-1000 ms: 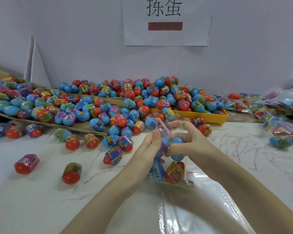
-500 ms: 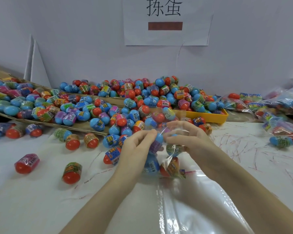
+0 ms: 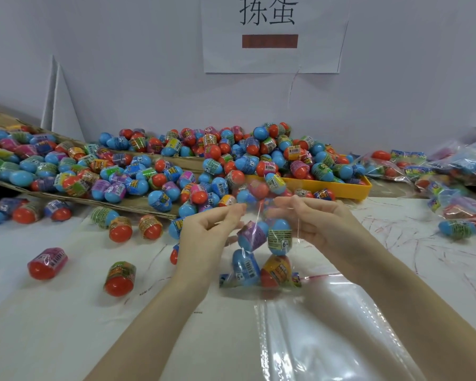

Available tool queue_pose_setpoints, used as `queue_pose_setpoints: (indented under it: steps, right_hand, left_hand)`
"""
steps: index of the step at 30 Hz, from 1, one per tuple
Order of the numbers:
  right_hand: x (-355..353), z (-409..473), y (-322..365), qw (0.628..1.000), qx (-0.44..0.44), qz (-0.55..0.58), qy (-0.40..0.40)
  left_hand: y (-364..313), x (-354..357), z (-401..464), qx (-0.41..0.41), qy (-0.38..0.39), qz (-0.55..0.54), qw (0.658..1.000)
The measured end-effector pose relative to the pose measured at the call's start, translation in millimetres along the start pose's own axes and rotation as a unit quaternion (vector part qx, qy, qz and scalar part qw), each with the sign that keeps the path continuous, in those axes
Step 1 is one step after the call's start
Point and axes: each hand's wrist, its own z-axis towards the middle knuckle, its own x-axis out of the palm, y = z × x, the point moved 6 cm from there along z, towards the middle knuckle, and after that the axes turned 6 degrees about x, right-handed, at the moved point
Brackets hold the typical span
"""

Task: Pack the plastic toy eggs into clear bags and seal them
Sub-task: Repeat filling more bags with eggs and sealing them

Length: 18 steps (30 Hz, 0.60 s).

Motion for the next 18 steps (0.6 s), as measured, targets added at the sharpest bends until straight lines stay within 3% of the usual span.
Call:
queue_pose_setpoints:
  steps: [5,11,18]
  right_hand:
    - [-0.3,-0.9,1.2,1.0,0.004,-0.017,0.023]
    - [-10.6,2.1,-8.7,0.999,0.05,-0.009,0.001]
    - [-11.5,1.6,-8.6,0.999,0.045,-0.019,-0.003]
  left_hand:
    - [2.9,-3.9,1.2,-0.011,-0.007,-0.011,1.0]
    - [5.5,-5.1,2.6,-0.028,0.012,-0.004,1.0]
    - [11.4,-8.0,4.7,-0.062,0.032,0.001,0.998]
